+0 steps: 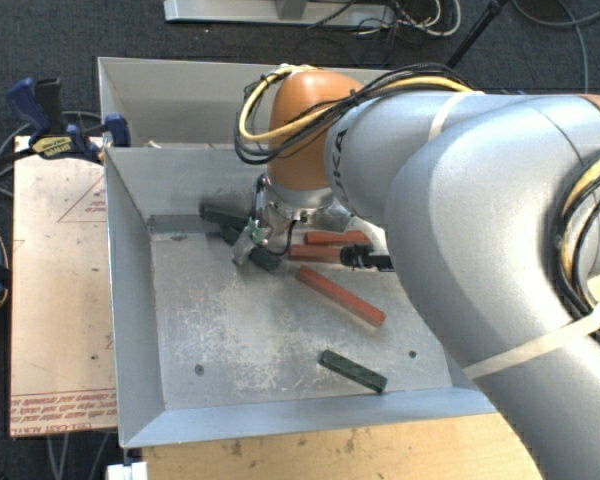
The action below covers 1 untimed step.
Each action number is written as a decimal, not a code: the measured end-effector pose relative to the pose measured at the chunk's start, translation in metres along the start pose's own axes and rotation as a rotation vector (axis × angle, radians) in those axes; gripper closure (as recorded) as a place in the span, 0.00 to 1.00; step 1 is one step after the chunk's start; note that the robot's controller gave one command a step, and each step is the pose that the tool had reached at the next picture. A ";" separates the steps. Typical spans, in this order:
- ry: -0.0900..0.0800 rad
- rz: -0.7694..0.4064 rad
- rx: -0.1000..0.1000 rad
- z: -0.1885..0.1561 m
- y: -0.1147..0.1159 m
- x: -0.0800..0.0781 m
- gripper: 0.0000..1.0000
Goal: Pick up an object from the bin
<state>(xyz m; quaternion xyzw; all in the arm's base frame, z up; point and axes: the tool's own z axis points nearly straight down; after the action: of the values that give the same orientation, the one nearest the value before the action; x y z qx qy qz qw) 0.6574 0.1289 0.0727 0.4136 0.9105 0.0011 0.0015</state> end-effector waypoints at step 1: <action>-0.001 0.012 -0.003 -0.057 -0.002 0.014 1.00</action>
Offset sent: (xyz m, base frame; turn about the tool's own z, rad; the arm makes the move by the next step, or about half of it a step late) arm -0.0120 0.0077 0.0535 0.0176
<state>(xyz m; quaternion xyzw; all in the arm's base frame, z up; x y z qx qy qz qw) 0.6468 0.1382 0.1300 0.4192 0.9079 0.0025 0.0025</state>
